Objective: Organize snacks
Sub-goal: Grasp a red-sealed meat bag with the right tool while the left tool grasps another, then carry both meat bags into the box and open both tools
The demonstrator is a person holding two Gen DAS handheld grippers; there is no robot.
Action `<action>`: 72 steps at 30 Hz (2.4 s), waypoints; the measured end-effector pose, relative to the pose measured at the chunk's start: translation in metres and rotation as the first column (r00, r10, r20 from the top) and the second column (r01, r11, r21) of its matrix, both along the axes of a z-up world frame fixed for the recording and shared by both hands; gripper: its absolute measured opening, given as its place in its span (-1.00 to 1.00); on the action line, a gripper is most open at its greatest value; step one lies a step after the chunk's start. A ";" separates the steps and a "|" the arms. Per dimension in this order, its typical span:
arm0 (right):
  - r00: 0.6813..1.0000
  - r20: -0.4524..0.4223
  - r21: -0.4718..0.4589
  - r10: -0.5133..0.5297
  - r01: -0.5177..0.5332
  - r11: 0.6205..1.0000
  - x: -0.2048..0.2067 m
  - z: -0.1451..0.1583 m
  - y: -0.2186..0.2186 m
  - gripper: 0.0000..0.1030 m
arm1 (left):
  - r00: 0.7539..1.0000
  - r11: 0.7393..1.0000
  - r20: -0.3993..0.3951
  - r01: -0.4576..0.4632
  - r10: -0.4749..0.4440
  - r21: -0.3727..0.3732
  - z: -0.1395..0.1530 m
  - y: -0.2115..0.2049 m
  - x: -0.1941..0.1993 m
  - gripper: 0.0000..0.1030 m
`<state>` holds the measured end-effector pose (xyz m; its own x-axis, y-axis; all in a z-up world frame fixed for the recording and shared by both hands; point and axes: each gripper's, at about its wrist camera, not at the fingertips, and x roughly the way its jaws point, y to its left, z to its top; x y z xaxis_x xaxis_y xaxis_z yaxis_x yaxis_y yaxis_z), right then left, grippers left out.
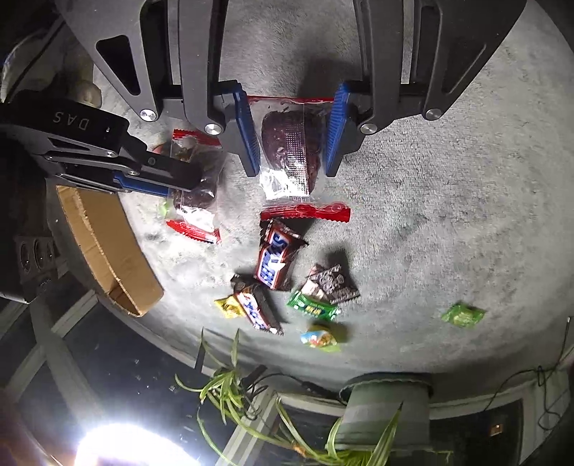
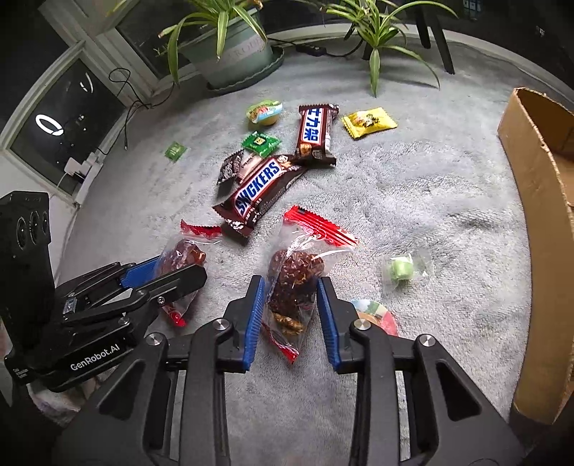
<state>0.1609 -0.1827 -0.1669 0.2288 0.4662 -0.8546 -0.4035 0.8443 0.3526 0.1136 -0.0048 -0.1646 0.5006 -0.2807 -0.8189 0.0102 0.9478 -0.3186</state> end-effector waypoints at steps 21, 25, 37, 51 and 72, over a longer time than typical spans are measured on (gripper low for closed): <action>0.991 0.099 0.066 -0.087 0.081 0.995 -0.002 0.040 -0.064 -0.54 | 0.995 0.997 0.087 0.057 -0.053 -0.046 0.037 -0.047 0.011 -0.33; 0.982 0.144 0.069 -0.122 0.113 0.991 0.001 0.056 -0.088 -0.54 | 0.991 0.996 0.109 0.085 -0.082 -0.021 0.046 -0.059 0.017 -0.33; 0.940 0.202 0.038 -0.274 0.272 0.962 0.046 0.077 -0.191 -0.53 | 0.967 0.981 0.171 0.194 -0.189 -0.014 0.068 -0.136 0.059 -0.33; 0.918 0.214 -0.018 -0.333 0.345 0.938 0.084 0.065 -0.252 -0.49 | 0.934 0.949 0.177 0.315 -0.309 -0.007 0.068 -0.238 0.101 -0.33; 0.895 0.260 0.037 -0.361 0.365 0.930 0.050 0.094 -0.250 0.17 | 0.942 0.964 0.216 0.265 -0.257 -0.011 0.091 -0.199 0.085 -0.03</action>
